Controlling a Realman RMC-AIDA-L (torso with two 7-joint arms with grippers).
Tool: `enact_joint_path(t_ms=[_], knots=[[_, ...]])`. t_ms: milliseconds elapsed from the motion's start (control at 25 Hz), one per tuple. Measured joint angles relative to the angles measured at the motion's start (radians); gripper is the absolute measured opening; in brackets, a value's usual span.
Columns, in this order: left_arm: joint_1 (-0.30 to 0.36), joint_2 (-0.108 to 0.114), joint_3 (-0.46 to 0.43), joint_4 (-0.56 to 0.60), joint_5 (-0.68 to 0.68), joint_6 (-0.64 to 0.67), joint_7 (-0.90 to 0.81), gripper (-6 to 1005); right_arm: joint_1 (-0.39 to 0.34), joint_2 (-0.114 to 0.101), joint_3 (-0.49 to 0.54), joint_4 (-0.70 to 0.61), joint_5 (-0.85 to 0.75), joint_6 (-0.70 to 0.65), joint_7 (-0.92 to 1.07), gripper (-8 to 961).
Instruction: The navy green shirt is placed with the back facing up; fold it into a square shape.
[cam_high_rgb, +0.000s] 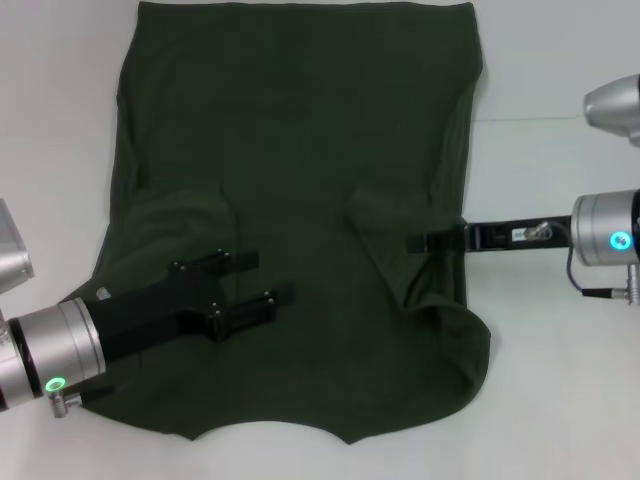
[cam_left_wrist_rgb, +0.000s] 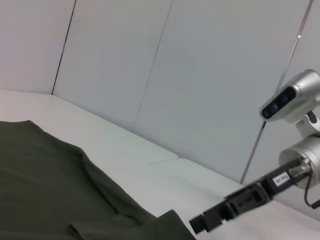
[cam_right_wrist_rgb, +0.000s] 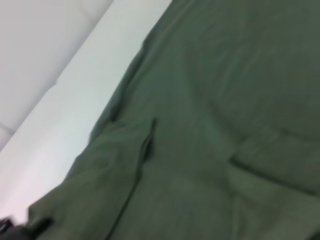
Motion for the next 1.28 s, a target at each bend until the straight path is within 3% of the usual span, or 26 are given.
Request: enact_joint_path(t_ms=[280, 640, 920, 1200, 1280], knots=[[0.000, 0.000, 0.000, 0.000, 0.000, 0.001, 0.003, 762, -0.006, -0.013, 0.003, 0.005, -0.001, 0.059, 0.045, 564], [-0.003, 0.001, 0.000, 0.001, 0.000, 0.001, 0.006, 760, 0.004, 0.001, -0.002, 0.013, -0.001, 0.161, 0.069, 530], [-0.005, 0.002, 0.000, 0.004, 0.000, -0.007, 0.008, 761, 0.024, 0.024, -0.004, 0.035, 0.001, 0.222, 0.070, 409], [-0.003, 0.002, 0.000, 0.015, 0.002, -0.008, 0.008, 762, 0.037, 0.028, -0.003, 0.066, 0.000, 0.242, 0.070, 245], [-0.002, 0.002, 0.000, 0.015, 0.002, -0.008, 0.008, 762, 0.035, 0.026, -0.003, 0.066, 0.000, 0.236, 0.071, 245]])
